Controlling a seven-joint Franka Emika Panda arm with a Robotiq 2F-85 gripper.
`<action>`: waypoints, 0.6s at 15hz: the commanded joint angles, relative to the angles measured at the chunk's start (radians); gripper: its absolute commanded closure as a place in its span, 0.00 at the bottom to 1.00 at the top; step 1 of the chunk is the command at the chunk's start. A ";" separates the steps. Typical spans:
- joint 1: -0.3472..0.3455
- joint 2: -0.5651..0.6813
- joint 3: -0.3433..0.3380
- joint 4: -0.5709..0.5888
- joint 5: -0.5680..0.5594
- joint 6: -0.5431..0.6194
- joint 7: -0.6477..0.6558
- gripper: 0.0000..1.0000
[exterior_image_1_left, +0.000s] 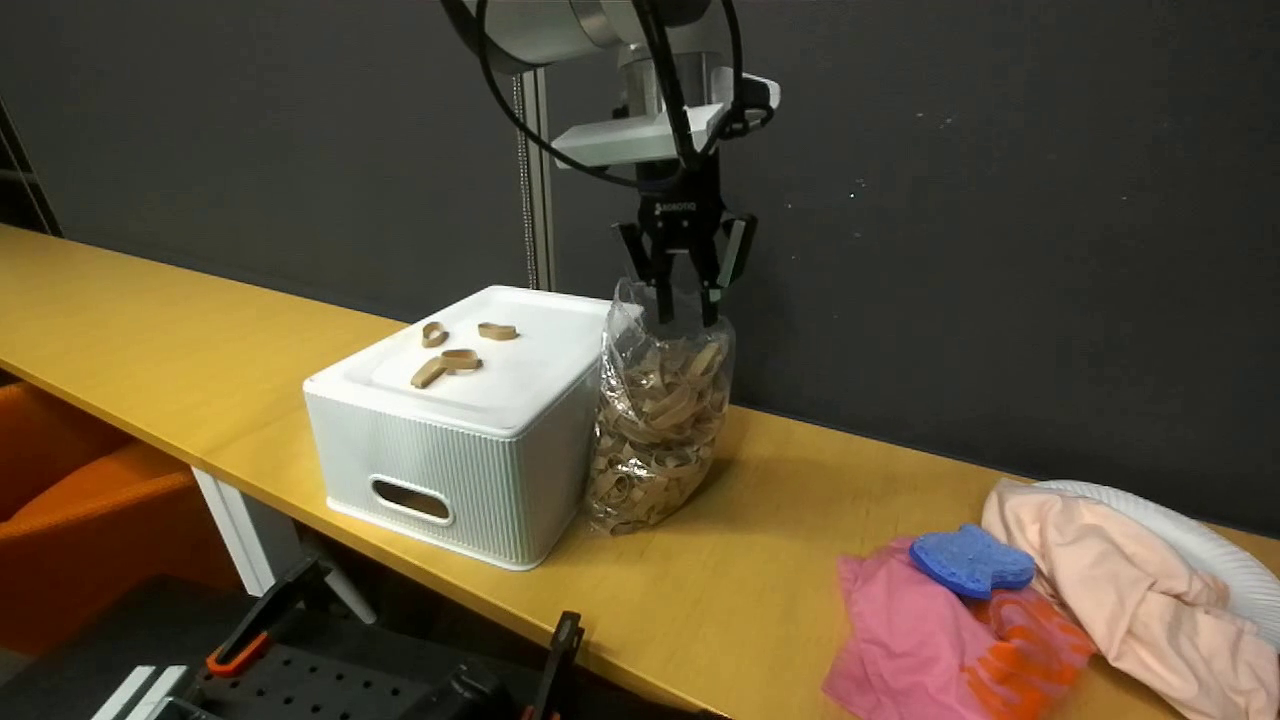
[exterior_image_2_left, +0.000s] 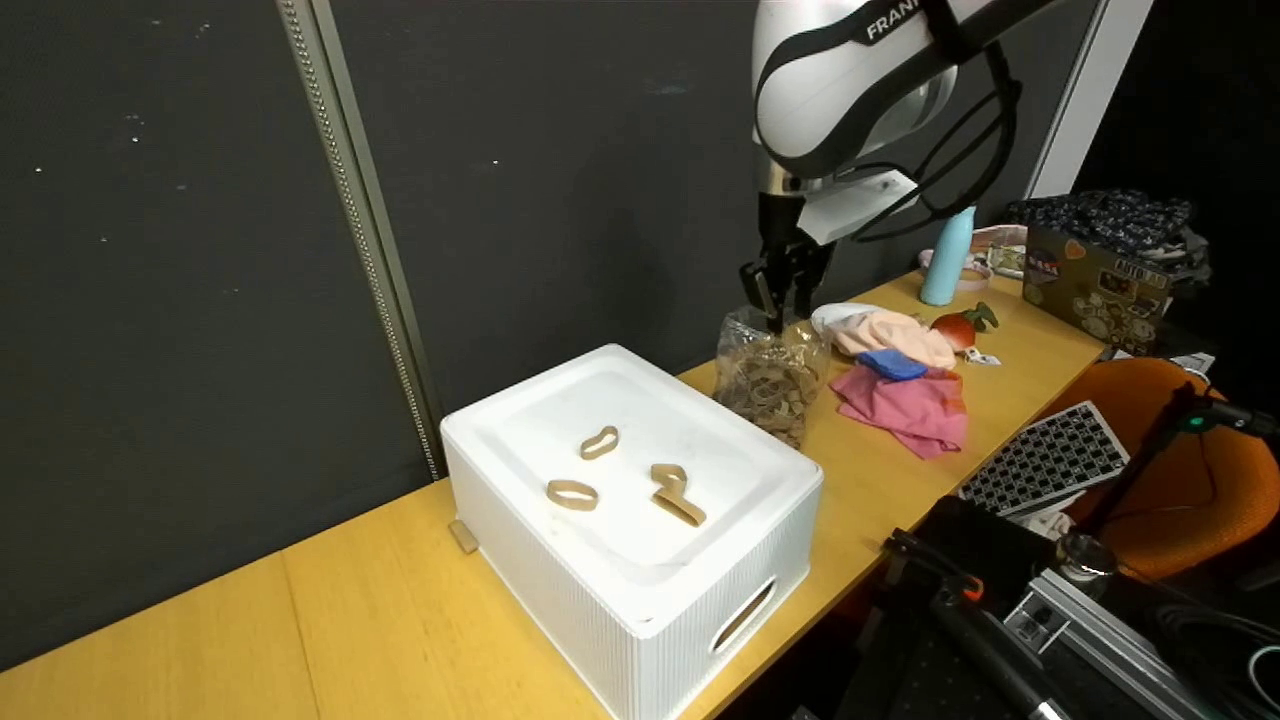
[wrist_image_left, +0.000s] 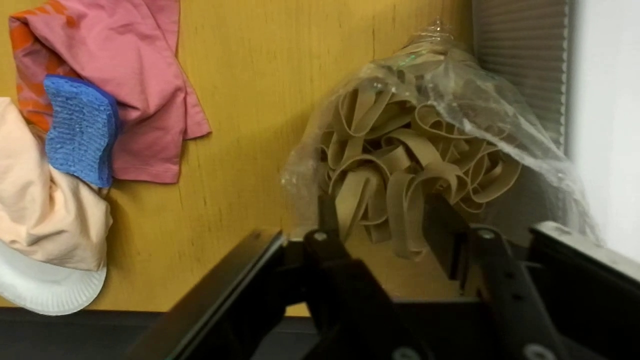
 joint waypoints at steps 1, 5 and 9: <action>0.011 -0.038 0.005 -0.015 0.000 -0.006 -0.004 0.19; 0.063 -0.110 0.046 -0.024 -0.008 -0.027 0.004 0.00; 0.142 -0.118 0.123 0.015 0.003 -0.036 0.023 0.00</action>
